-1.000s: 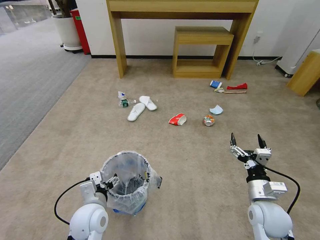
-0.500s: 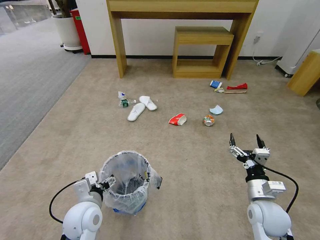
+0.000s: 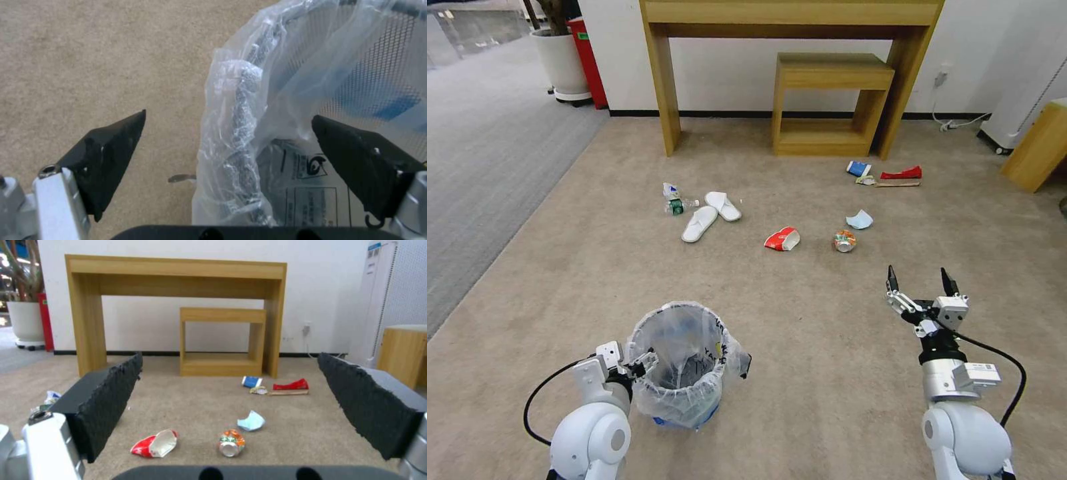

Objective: Pick up the trash bin and place the garbage on the floor into it.

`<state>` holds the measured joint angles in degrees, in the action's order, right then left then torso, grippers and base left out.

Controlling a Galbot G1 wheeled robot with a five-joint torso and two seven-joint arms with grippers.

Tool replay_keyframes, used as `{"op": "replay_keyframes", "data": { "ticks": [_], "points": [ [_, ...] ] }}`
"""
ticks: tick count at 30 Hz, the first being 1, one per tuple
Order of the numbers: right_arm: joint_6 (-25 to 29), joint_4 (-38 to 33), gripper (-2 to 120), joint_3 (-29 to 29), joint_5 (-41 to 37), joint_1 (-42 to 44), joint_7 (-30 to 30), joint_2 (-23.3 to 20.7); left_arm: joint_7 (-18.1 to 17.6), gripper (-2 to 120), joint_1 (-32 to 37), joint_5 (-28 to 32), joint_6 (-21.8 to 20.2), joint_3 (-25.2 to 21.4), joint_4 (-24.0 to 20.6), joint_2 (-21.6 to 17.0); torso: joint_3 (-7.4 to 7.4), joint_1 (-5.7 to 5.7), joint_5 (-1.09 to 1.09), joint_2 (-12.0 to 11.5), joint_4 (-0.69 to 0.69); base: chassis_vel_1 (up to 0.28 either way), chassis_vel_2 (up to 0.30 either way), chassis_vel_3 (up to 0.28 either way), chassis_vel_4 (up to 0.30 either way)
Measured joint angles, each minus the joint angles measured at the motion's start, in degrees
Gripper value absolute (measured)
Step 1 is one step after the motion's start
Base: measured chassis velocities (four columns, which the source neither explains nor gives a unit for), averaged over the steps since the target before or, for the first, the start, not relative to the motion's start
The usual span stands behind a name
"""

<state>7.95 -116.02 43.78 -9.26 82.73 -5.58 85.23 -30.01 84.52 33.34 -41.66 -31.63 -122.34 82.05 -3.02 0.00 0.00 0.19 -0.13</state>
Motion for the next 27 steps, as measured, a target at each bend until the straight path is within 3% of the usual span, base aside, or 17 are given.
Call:
{"op": "replay_keyframes", "data": {
  "ticks": [9,17,27],
  "points": [
    [0.1,0.0,100,-0.1,0.6,0.1,-0.1,0.8,-0.3,96,-0.1,0.5,-0.6,-0.2,0.4,0.1,0.00,0.00,0.00,0.0,0.00,0.000,0.000,0.000,0.000],
    [0.1,0.0,100,-0.1,0.9,0.2,-0.1,1.2,-0.1,85,-0.5,0.6,-0.6,-0.4,1.5,-0.2,0.00,0.00,0.00,0.0,0.00,0.000,0.000,0.000,0.000],
    [0.3,0.3,100,0.0,1.4,0.1,-0.1,1.7,-0.1,87,-0.8,1.0,-0.3,-0.5,2.7,-0.4,0.00,0.00,0.00,0.0,0.00,0.000,0.000,0.000,0.000]
  ]
}}
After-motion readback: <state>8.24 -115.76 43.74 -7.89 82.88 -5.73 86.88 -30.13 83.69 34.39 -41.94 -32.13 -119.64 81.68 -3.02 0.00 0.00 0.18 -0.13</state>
